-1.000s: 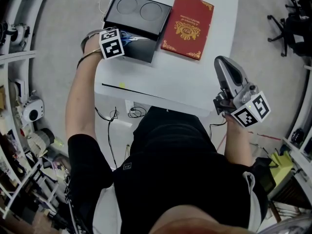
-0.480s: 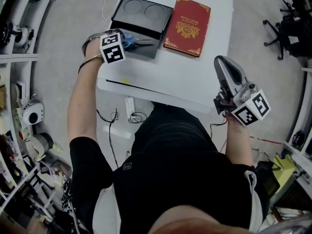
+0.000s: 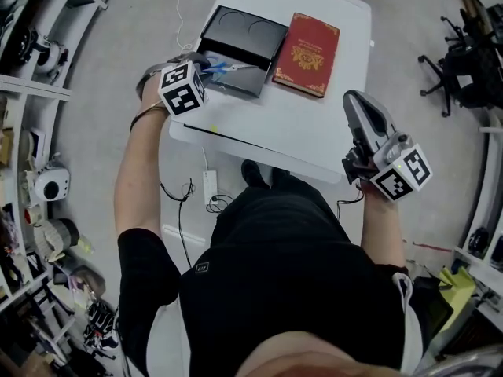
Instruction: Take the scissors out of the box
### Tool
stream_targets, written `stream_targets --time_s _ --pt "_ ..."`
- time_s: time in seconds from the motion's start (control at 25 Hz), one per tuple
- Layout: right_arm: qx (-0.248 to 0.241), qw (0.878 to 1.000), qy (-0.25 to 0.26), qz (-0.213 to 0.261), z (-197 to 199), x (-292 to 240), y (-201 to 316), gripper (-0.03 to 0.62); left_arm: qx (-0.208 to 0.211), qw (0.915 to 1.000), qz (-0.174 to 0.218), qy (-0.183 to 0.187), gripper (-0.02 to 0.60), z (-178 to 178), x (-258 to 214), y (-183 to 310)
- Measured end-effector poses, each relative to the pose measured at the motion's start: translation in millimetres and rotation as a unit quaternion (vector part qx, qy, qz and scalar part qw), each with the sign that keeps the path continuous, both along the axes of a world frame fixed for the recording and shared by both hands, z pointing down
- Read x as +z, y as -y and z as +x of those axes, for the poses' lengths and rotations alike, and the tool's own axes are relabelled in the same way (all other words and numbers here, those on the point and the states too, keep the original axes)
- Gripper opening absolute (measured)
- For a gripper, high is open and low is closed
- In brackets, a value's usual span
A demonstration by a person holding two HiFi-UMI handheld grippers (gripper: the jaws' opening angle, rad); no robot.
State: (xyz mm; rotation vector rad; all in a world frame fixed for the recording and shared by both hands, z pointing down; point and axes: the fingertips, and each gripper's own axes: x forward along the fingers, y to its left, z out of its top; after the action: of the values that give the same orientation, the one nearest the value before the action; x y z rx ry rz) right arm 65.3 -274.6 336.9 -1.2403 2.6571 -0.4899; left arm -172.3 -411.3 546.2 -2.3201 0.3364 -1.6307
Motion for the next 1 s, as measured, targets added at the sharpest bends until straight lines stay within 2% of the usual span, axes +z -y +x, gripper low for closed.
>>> stream_targets --time_s 0.28,0.48,0.76,1.0 --pt "-0.010 0.999 0.010 0.034 6 -27 -13 0.031 -0.046 0.9969 0.030 -0.055 0.089 -1 -49 -31" --pt "-0.026 0.999 0.019 0.043 25 -32 -19 0.031 -0.092 0.9892 0.038 -0.108 0.089 8 -80 -58" --pt "-0.042 0.997 0.029 0.052 64 -39 -30 0.031 -0.147 0.9717 0.025 -0.183 0.089 37 -115 -103" --pt "-0.061 0.996 0.038 0.056 93 -42 -44 0.031 -0.195 0.9493 0.032 -0.244 0.089 65 -142 -140"
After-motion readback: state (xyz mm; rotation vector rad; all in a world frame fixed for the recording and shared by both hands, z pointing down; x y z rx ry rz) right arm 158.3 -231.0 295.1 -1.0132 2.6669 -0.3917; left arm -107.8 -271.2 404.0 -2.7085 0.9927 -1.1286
